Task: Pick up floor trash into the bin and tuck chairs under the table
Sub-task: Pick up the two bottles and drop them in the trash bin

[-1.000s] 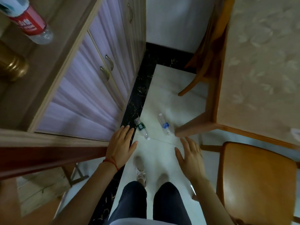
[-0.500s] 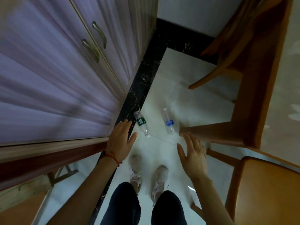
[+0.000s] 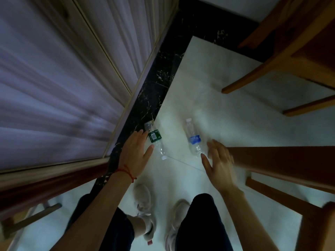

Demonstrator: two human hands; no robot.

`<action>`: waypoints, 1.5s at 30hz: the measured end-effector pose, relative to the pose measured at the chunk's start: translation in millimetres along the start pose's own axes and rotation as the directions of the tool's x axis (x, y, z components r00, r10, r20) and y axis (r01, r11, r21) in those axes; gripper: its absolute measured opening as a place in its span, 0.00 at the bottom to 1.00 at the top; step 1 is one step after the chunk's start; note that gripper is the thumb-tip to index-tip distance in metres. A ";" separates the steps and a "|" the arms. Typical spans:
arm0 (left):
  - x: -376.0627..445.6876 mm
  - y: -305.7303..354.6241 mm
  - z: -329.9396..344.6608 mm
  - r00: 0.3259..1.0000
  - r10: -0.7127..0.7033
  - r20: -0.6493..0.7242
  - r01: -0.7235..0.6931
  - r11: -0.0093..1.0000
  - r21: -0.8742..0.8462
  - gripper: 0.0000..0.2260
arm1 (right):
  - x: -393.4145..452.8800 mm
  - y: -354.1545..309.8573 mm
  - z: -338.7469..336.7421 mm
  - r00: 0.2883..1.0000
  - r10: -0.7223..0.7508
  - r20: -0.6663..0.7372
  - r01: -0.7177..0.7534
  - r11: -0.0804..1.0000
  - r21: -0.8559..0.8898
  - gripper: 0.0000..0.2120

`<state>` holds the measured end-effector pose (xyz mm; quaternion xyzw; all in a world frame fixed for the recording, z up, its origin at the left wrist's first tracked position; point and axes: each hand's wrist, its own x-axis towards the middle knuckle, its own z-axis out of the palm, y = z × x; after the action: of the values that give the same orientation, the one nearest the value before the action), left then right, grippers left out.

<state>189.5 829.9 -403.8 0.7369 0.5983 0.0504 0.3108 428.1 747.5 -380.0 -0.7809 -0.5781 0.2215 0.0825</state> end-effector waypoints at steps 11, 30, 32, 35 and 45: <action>72.2 -70.1 123.2 0.994 -0.101 -0.051 0.093 0.987 -0.131 0.22 | 88.1 69.8 106.4 0.997 -0.078 0.010 0.079 0.993 -0.083 0.21; 134.7 -130.7 266.3 0.799 -0.598 0.064 0.489 0.584 -0.648 0.24 | 124.4 142.0 203.5 0.996 -0.083 0.024 0.083 0.997 0.003 0.22; 137.8 -130.5 270.7 0.802 -0.593 0.067 0.477 0.570 -0.669 0.22 | 123.9 145.1 208.4 0.996 -0.087 0.013 0.086 0.996 0.030 0.21; 143.2 -130.1 274.0 0.810 -0.576 0.105 0.481 0.552 -0.681 0.21 | 126.6 150.1 215.3 0.996 -0.088 0.009 0.087 0.995 0.051 0.21; 149.4 -120.2 272.4 0.825 -0.492 0.278 0.500 0.409 -0.763 0.09 | 156.2 161.2 248.3 0.975 0.196 0.102 -0.218 0.931 0.294 0.27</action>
<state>250.5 868.9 -729.0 0.3001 0.6953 0.2200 0.6149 494.6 811.5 -701.8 -0.8072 -0.4543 0.3428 0.1568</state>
